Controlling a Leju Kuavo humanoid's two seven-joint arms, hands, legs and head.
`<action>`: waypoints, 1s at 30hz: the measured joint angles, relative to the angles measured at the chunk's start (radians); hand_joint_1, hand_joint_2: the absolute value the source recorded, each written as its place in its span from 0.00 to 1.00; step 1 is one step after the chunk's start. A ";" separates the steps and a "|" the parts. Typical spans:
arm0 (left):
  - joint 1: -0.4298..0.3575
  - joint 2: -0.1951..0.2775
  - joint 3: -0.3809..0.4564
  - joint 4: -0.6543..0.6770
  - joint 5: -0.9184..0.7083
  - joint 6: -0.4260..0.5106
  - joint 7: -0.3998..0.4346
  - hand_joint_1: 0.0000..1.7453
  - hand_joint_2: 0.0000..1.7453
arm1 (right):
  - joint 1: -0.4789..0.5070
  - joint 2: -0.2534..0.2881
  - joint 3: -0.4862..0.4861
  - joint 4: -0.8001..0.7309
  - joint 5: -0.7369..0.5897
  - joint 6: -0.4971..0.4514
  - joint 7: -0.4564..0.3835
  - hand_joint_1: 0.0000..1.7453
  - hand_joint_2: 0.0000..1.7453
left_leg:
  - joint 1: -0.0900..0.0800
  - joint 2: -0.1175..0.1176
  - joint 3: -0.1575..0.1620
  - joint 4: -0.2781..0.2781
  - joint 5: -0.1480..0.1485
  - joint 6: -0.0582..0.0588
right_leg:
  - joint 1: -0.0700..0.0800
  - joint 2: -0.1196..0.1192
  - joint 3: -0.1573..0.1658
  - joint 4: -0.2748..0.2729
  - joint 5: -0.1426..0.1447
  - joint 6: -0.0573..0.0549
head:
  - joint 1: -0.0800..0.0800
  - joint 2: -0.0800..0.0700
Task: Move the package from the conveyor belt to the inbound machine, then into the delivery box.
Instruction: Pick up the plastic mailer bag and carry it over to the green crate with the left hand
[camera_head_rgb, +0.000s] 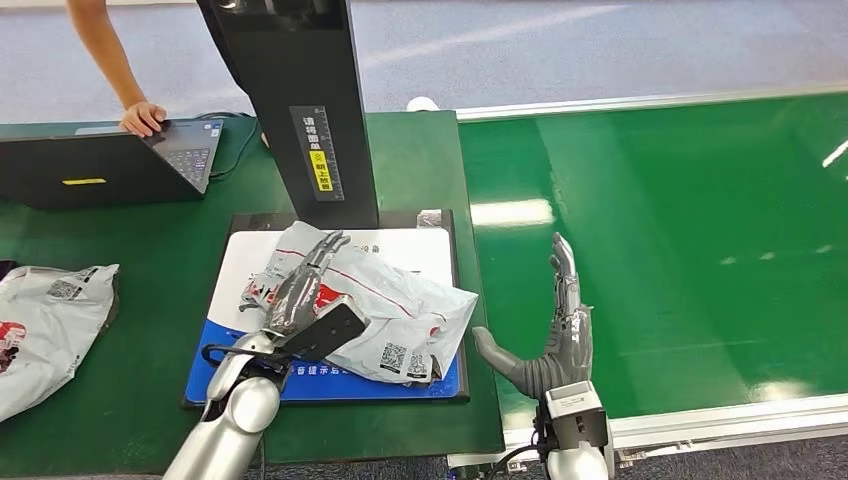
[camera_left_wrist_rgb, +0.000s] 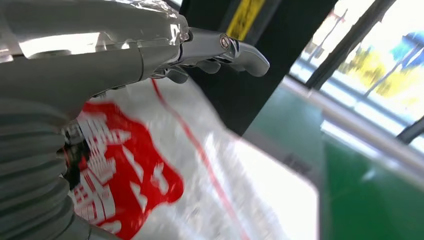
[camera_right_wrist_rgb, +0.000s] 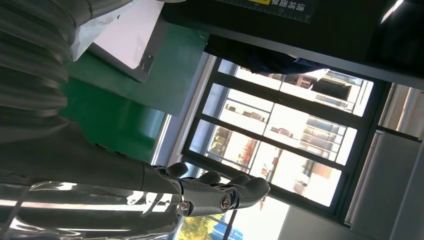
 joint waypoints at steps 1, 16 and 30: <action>-0.018 0.004 -0.006 0.035 -0.006 -0.014 0.009 0.00 1.00 | 0.000 0.000 0.000 0.000 0.002 -0.004 0.003 0.00 1.00 | 0.000 0.000 0.000 0.000 0.000 0.000 | 0.000 0.000 0.000 0.000 0.000 0.000 | 0.000 0.000; -0.226 0.015 -0.067 0.367 -0.071 -0.052 0.085 0.28 1.00 | 0.007 0.000 0.003 -0.008 0.025 -0.030 0.029 0.00 1.00 | 0.000 0.000 0.003 0.000 0.000 0.000 | 0.000 0.000 0.004 0.000 0.000 0.000 | 0.000 0.000; -0.280 0.018 -0.083 0.479 -0.074 -0.051 0.094 1.00 1.00 | 0.008 0.000 0.011 -0.008 0.021 -0.048 0.039 0.00 1.00 | 0.000 -0.001 0.015 -0.001 0.000 -0.001 | 0.000 -0.002 0.018 0.000 -0.001 -0.001 | 0.000 0.000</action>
